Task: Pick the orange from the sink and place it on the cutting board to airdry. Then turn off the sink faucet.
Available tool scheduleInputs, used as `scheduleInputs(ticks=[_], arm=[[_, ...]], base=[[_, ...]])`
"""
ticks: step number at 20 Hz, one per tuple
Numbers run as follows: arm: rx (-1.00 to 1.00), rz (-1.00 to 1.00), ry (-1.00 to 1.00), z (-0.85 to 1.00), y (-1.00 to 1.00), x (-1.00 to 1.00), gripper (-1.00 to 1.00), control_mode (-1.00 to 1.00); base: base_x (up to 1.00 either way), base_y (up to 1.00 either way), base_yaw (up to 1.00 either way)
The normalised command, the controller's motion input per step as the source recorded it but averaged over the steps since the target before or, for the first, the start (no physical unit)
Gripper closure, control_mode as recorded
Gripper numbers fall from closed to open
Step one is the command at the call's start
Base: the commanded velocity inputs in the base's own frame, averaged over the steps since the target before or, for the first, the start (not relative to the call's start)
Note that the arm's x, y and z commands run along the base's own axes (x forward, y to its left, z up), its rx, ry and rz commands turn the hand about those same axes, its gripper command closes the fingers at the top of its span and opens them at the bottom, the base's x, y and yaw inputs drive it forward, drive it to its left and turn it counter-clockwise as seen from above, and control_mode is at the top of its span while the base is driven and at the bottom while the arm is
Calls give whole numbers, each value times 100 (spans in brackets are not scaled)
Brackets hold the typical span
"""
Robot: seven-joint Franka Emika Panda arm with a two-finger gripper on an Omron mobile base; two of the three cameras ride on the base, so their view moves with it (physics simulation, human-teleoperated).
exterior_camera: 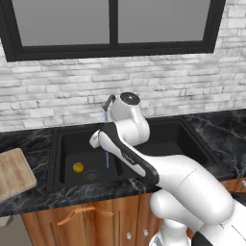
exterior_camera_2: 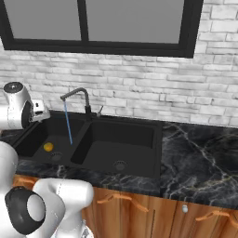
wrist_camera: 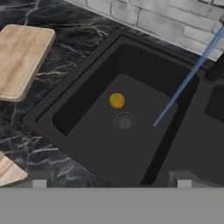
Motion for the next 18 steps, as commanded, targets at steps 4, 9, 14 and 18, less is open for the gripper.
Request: scheduleInputs(ticks=[4, 9, 14, 18], arm=[[0, 5, 0, -22, 19, 23, -100, -100], [0, 5, 0, -34, 13, 23, -100, -100], [0, 3, 0, -38, 5, 21, -100, -100], [-2, 0, 0, -33, 5, 15, -100, -100]], base=[[0, 0, 0], [0, 0, 0], [0, 0, 0], [0, 0, 0]])
